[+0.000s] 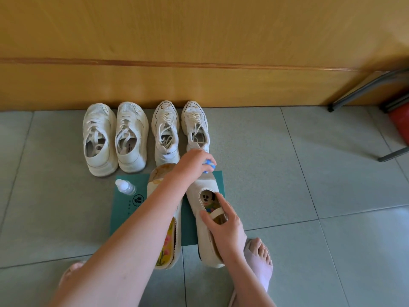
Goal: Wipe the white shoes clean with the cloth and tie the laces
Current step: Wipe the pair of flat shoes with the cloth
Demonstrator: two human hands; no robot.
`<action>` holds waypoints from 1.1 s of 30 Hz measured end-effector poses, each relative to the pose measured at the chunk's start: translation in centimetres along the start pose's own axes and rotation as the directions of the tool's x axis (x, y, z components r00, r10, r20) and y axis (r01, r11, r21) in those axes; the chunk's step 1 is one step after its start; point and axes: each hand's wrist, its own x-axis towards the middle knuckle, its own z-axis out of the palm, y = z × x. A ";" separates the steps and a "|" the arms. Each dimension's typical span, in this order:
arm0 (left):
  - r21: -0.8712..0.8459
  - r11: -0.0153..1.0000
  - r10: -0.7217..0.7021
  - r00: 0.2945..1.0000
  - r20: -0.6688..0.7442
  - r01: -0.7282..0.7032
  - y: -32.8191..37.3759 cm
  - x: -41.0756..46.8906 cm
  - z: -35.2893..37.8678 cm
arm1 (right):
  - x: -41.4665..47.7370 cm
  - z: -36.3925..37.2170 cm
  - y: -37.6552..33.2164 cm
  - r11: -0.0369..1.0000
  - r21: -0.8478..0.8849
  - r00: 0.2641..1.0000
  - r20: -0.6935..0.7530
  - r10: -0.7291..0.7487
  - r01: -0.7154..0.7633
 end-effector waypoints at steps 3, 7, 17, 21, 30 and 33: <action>0.009 0.999 0.038 0.999 0.015 -0.039 0.5 -0.6 1.0 | 0.0 0.1 0.0 1.000 0.000 1.000 -0.004 -0.010 0.010; 0.034 0.999 0.039 0.999 -0.036 -0.037 0.2 -0.7 1.0 | 0.0 0.1 0.0 1.000 0.004 1.000 -0.006 -0.017 0.017; -0.026 0.992 -0.121 0.924 -0.361 0.120 -1.6 -3.1 1.4 | 0.1 -0.4 -0.1 0.996 0.086 0.999 0.027 0.021 -0.024; -0.131 0.984 -0.167 0.859 -0.485 0.117 -0.2 -5.2 3.2 | 0.1 -0.7 -0.4 0.991 0.122 0.998 0.041 0.051 -0.056; -0.408 0.904 -0.356 0.757 -0.548 0.130 2.8 -10.8 7.8 | 0.9 -1.1 0.4 0.915 0.376 0.985 0.138 0.099 -0.145; -0.448 0.881 -0.408 0.729 -0.550 0.155 3.2 -12.2 9.4 | 1.0 -1.5 0.4 0.917 0.374 0.982 0.174 0.075 -0.137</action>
